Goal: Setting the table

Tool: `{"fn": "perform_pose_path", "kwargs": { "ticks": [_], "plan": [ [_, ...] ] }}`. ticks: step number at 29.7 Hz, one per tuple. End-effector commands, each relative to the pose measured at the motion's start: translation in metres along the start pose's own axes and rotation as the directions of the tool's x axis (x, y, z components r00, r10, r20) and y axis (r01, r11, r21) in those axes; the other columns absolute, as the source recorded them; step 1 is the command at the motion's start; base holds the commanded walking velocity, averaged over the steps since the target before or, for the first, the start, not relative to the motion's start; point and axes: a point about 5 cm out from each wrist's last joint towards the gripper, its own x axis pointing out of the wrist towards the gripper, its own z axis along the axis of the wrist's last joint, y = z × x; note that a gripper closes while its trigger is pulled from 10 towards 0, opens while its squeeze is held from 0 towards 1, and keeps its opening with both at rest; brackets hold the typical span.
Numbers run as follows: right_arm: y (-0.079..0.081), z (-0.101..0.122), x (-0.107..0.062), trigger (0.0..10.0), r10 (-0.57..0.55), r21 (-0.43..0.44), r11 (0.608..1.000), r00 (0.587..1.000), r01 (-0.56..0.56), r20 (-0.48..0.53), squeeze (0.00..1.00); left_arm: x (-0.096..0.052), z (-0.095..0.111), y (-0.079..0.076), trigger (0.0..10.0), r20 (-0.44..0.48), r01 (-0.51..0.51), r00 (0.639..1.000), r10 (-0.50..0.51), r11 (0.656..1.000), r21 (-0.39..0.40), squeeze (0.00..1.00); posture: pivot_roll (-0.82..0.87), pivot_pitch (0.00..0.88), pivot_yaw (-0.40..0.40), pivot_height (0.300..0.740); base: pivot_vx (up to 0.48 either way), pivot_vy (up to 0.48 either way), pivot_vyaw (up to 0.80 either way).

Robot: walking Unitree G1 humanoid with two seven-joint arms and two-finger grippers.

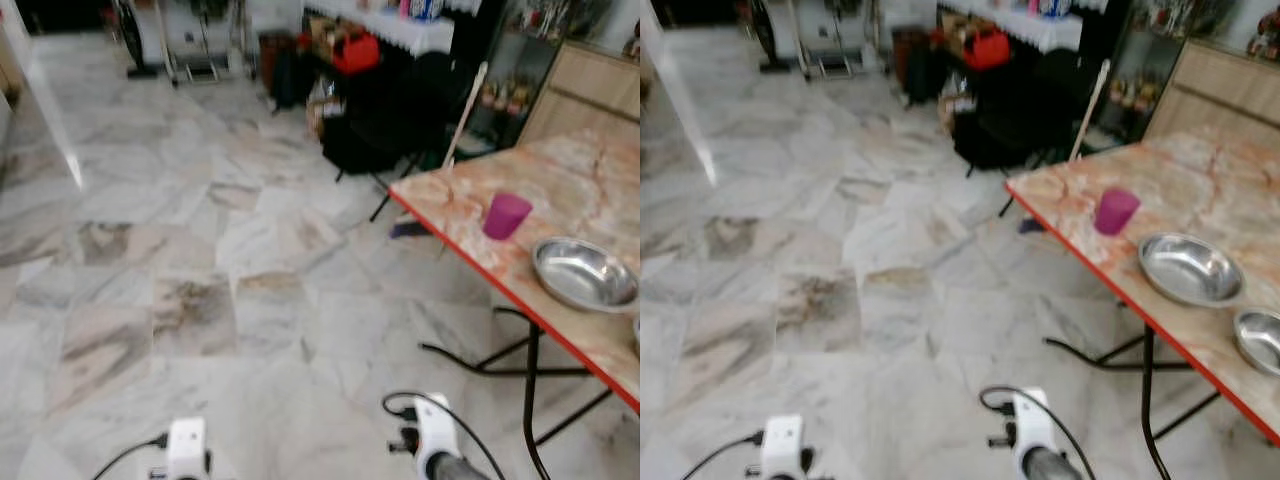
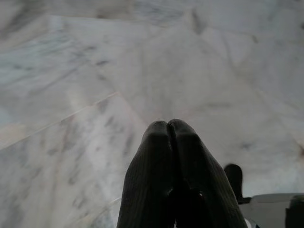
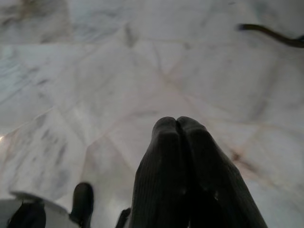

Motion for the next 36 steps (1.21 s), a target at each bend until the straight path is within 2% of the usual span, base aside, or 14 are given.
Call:
{"fn": "perform_pose_path", "kwargs": {
  "ticks": [1,13,36],
  "plan": [
    [0.0040,0.0040,0.0016,10.0,0.008,0.002,1.000,1.000,-0.008,0.010,0.00,-0.0013,-0.0042,0.0026,10.0,-0.016,-0.006,1.000,0.006,1.000,0.006,0.00,0.12,0.000,-0.060,0.740,0.000,0.000,-0.78],
    [0.0057,0.0034,0.0018,10.0,-0.002,0.021,1.000,1.000,0.002,0.013,0.00,-0.0007,-0.0018,0.0058,10.0,-0.012,-0.010,1.000,0.010,1.000,0.016,0.00,0.12,0.000,-0.047,0.740,0.000,0.000,-0.78],
    [0.0004,0.0008,0.0002,10.0,-0.020,0.026,0.999,1.000,0.020,0.013,0.00,-0.0016,-0.0055,0.0021,10.0,-0.025,0.005,1.000,-0.004,1.000,0.017,0.00,0.10,0.007,-0.041,0.740,0.000,0.000,-0.78]
  ]
}}
